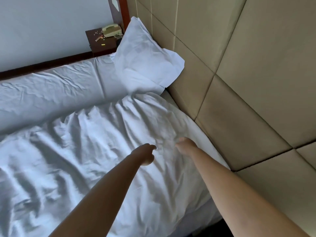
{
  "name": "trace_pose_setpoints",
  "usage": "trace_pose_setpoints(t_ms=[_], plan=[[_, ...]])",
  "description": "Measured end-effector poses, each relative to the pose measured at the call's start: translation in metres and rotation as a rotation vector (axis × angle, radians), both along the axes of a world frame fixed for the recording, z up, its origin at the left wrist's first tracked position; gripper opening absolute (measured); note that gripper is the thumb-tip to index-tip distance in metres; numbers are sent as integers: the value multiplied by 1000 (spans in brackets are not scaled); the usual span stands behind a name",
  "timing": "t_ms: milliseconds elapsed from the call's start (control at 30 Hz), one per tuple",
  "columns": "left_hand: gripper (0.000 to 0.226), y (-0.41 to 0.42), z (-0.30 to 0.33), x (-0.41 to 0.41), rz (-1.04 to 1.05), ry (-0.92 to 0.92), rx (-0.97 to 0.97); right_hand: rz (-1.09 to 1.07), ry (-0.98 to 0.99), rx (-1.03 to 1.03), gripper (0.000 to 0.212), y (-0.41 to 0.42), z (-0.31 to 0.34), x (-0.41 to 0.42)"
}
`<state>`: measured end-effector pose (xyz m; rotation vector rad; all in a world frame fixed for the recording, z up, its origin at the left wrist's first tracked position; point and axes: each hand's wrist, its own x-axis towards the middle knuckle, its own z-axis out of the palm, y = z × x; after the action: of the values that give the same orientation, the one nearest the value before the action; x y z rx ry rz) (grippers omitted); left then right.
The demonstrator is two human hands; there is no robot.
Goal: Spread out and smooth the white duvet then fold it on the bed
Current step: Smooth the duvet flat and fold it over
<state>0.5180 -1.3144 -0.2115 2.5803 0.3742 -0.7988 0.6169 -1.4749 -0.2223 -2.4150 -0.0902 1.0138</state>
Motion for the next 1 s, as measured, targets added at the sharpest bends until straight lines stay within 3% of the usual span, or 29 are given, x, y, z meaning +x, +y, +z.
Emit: trace_pose_setpoints(t_ms=[200,333,467,700,800,867,1000], plan=[[54,38,-28,95,123,-13,13,87,34,17,50,45,-39,98],[54,75,-41,133,210,-69,47,135,-5,63,25,88,-58,145],[54,115,-52,168,298,-142,96,175,-104,87,42,138,-65,188],[51,176,-73,224,281,-192,243,234,-278,69,51,215,-89,246],[57,189,-88,239,278,-181,255,189,-146,91,77,240,-103,260],[57,196,-99,246,305,-158,243,98,16,105,82,251,-107,266],[56,206,-121,250,320,-103,212,73,197,95,37,254,-114,255]])
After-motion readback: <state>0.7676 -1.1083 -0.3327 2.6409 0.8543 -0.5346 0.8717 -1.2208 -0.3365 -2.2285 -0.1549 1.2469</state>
